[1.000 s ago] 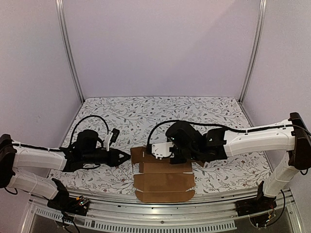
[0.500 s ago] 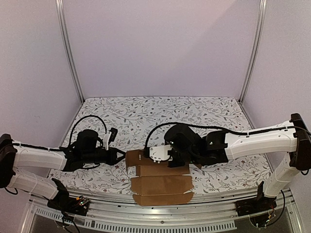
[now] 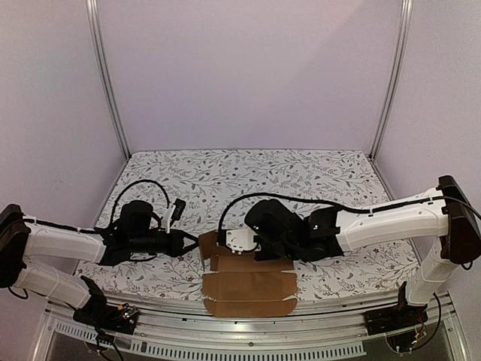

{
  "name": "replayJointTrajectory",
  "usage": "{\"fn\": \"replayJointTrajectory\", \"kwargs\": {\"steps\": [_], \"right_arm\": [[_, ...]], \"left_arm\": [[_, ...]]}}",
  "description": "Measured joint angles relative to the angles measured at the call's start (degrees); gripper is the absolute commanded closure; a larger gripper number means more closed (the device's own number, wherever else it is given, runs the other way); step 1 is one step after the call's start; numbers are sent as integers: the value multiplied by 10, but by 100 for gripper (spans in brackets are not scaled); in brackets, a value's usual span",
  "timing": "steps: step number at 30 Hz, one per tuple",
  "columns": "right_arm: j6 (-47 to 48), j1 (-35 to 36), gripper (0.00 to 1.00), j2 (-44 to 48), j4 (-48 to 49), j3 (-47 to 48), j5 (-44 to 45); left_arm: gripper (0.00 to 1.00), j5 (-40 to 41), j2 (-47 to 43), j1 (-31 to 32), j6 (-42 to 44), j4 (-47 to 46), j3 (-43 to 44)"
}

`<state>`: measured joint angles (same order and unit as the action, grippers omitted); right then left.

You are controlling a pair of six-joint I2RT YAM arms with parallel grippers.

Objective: Fold the paper box

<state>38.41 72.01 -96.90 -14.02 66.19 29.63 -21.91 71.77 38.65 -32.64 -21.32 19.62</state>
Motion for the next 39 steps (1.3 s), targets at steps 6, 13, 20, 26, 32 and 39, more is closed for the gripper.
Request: {"fn": "replayJointTrajectory", "kwargs": {"steps": [6, 13, 20, 26, 32, 39], "right_arm": [[-7, 0, 100, -14, 2, 7, 12], [-8, 14, 100, -23, 10, 7, 38], [-4, 27, 100, -42, 28, 7, 70], [7, 37, 100, -56, 46, 3, 98], [21, 49, 100, -56, 79, -18, 128], [50, 64, 100, -60, 140, -43, 176]], "left_arm": [[100, -2, 23, 8, -5, -19, 0], [100, -3, 35, 11, -9, -28, 0], [100, -5, 35, 13, -11, -32, 0], [100, -5, 35, 14, -11, -32, 0], [100, -4, 30, 14, -11, -31, 0], [100, -4, 16, 15, -10, -26, -1]]}}
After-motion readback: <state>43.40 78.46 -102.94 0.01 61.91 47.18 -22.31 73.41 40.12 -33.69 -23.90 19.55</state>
